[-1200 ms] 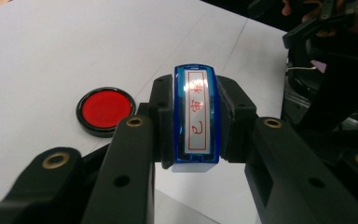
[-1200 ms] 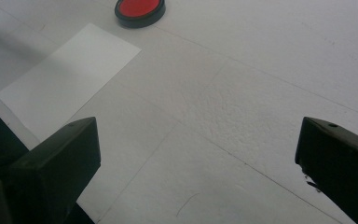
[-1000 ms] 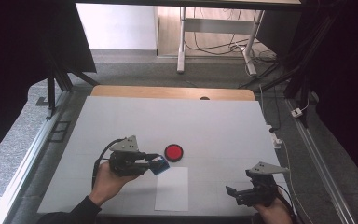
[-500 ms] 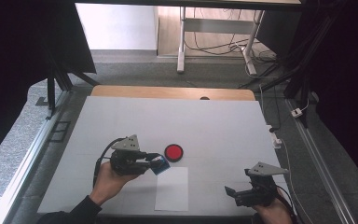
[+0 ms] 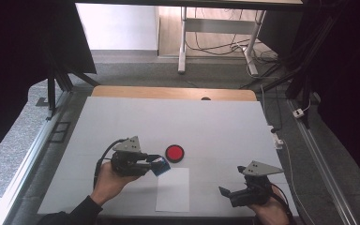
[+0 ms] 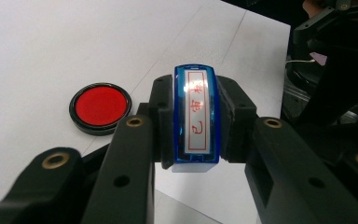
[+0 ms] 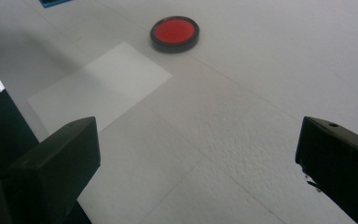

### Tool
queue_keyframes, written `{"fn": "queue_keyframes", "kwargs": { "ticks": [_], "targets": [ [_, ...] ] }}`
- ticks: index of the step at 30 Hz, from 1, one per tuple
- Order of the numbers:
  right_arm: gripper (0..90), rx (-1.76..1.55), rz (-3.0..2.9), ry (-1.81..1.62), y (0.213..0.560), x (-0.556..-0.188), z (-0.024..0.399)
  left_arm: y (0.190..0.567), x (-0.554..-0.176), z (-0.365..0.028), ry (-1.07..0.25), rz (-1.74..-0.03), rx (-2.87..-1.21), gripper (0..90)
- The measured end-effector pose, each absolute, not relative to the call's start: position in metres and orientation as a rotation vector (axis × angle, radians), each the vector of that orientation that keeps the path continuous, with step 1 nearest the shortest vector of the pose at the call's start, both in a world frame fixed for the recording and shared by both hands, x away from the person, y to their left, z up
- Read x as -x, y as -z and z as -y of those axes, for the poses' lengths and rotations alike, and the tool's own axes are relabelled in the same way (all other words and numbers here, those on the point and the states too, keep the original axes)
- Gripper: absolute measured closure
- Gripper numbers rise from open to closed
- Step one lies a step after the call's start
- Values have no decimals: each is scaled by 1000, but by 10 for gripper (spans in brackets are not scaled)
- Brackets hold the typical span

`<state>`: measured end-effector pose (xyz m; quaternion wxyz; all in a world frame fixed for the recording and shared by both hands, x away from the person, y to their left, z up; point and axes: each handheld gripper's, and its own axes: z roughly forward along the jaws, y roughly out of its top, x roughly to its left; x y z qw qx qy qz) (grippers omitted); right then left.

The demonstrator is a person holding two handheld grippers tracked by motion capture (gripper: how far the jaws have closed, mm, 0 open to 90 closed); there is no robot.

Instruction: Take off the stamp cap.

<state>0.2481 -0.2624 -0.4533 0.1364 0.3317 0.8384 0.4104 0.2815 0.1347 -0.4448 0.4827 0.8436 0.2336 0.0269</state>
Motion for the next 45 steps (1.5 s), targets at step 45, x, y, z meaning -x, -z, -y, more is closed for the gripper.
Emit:
{"fn": "queue_keyframes", "kwargs": {
  "ticks": [45],
  "targets": [
    [0, -573, -2741, -1383, 460, -288, 154, 437, -282, -130, 19, -381, -1991, 703]
  ]
}}
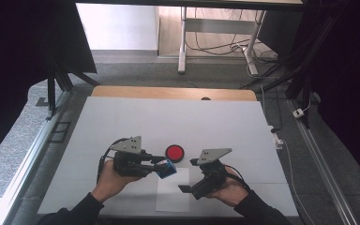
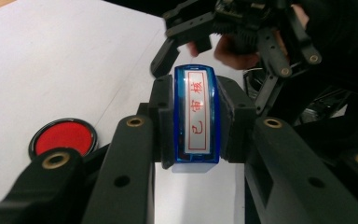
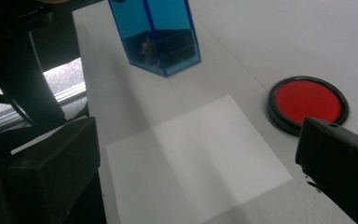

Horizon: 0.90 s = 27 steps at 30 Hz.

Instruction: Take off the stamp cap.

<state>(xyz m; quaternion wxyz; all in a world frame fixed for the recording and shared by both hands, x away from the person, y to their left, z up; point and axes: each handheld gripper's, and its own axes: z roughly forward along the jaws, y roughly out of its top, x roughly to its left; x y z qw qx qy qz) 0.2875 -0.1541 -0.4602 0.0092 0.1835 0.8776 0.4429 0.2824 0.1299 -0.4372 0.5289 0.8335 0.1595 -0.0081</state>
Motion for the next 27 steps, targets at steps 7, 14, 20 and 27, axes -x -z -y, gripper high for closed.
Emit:
{"fn": "queue_keyframes", "kwargs": {
  "ticks": [7, 14, 20, 27],
  "targets": [
    [1, -489, -2792, -1405, 460, -288, 138, 436, -281, -129, 35, -331, -1986, 703],
    [219, -409, -2840, -1453, 461, -293, 128, 437, -281, -129, 45, -274, -1983, 704],
    [457, -305, -2902, -1499, 461, -295, 125, 437, -280, -129, 61, -222, -1970, 704],
    [553, -257, -2919, -1532, 461, -297, 124, 437, -280, -129, 77, -187, -1957, 704]
  ]
}}
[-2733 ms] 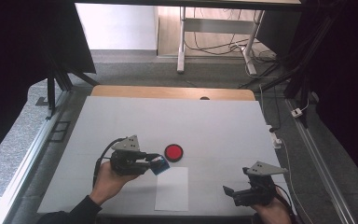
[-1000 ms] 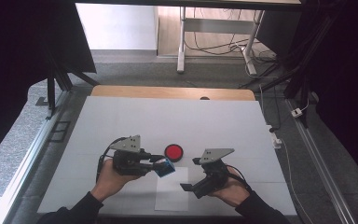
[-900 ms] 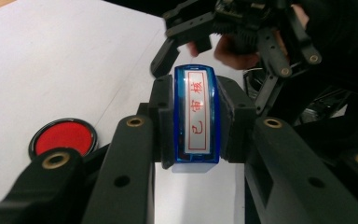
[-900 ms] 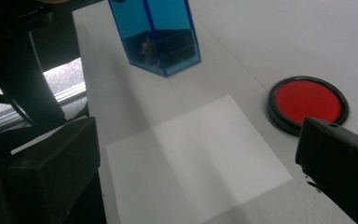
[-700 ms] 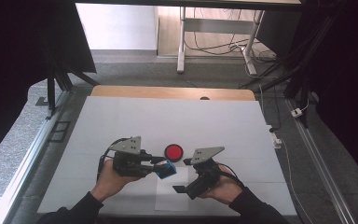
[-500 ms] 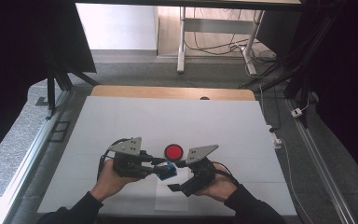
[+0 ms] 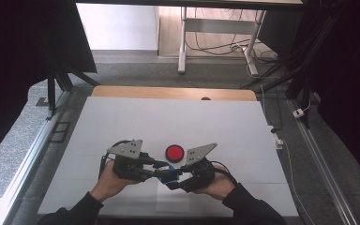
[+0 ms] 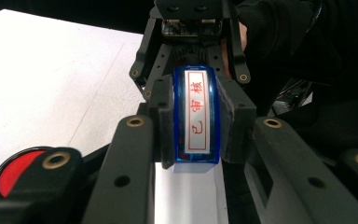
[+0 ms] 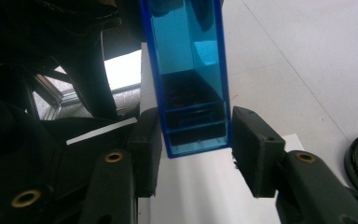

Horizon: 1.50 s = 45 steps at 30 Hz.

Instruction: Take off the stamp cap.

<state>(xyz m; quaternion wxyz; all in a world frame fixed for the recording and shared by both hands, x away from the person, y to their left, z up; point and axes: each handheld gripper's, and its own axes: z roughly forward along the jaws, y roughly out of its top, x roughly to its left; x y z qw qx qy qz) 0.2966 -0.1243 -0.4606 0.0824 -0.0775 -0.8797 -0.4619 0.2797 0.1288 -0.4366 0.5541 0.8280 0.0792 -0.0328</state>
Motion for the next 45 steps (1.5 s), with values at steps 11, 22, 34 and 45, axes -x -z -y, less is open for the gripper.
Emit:
{"fn": "queue_keyframes", "kwargs": {
  "ticks": [11, 22, 34, 45],
  "targets": [
    [652, 190, 2585, 1402, 458, -296, 124, 438, -280, -129, 76, -170, -1947, 704],
    [685, 198, 2557, 1391, 456, -297, 125, 438, -280, -131, 83, -152, -1929, 705],
    [689, 207, 2555, 1326, 456, -299, 126, 436, -278, -129, 63, -144, -1950, 707],
    [686, 198, 2655, 1363, 454, -297, 131, 433, -281, -138, 51, -208, -1939, 706]
  ]
}}
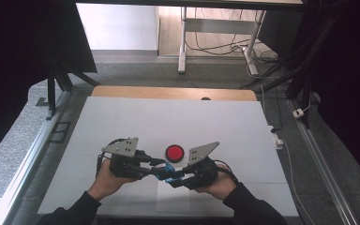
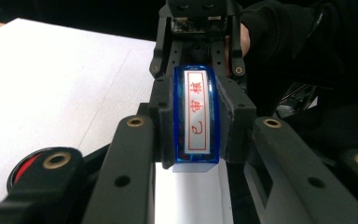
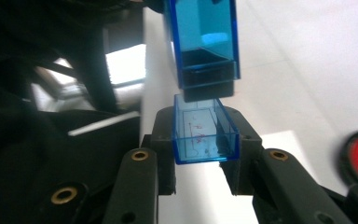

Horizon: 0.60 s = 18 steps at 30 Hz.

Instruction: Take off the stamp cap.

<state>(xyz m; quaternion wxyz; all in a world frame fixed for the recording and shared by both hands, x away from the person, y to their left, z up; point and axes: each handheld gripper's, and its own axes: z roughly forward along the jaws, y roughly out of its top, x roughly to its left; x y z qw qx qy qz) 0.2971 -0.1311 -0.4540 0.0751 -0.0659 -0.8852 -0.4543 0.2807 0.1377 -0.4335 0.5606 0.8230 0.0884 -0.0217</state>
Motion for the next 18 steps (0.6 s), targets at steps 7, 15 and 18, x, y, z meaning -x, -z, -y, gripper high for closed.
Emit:
{"fn": "queue_keyframes", "kwargs": {
  "ticks": [7, 15, 18],
  "targets": [
    [685, 303, 2766, 1356, 454, -293, 137, 434, -281, -141, 30, -249, -1947, 704],
    [685, 382, 2784, 1382, 453, -294, 146, 435, -281, -143, 7, -275, -1956, 704],
    [684, 426, 2775, 1398, 451, -294, 152, 436, -281, -144, 1, -281, -1962, 704]
  ]
}}
